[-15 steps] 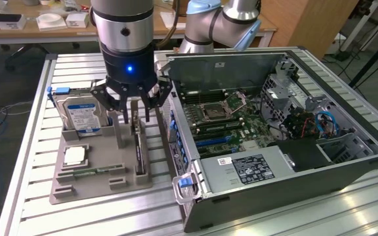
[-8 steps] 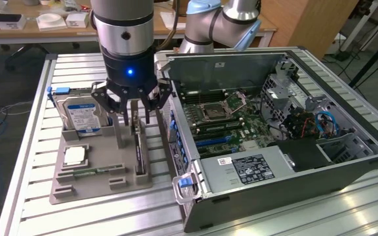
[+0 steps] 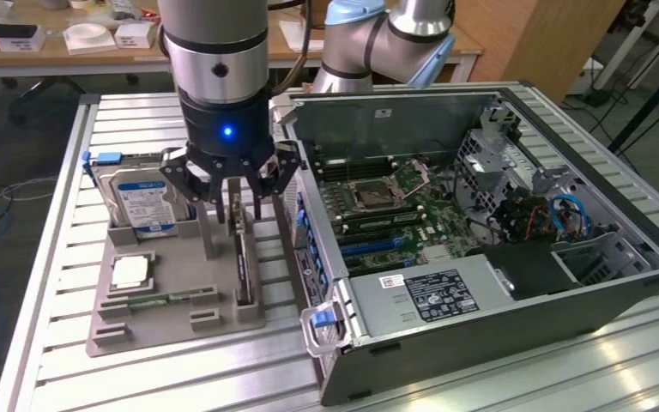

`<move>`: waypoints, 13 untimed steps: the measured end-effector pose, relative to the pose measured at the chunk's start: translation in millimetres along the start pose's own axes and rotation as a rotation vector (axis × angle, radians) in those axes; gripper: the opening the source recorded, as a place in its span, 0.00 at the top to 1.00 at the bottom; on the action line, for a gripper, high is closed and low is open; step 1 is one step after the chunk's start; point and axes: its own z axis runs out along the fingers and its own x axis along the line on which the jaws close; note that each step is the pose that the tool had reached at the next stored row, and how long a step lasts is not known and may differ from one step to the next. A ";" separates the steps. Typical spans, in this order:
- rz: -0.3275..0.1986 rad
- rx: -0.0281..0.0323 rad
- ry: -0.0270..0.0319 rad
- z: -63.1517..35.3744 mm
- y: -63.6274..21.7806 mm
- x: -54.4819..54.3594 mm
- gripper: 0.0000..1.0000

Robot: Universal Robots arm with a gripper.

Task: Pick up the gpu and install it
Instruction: 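Pick up the gpu and move the gpu toward the slot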

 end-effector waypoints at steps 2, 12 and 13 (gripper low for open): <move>0.000 0.0001 0.0001 1.4 -0.2 0.0 0.53; 0.000 0.0000 0.0000 8.6 -1.1 0.2 0.53; 0.000 0.0000 0.0001 9.2 -1.3 0.2 0.53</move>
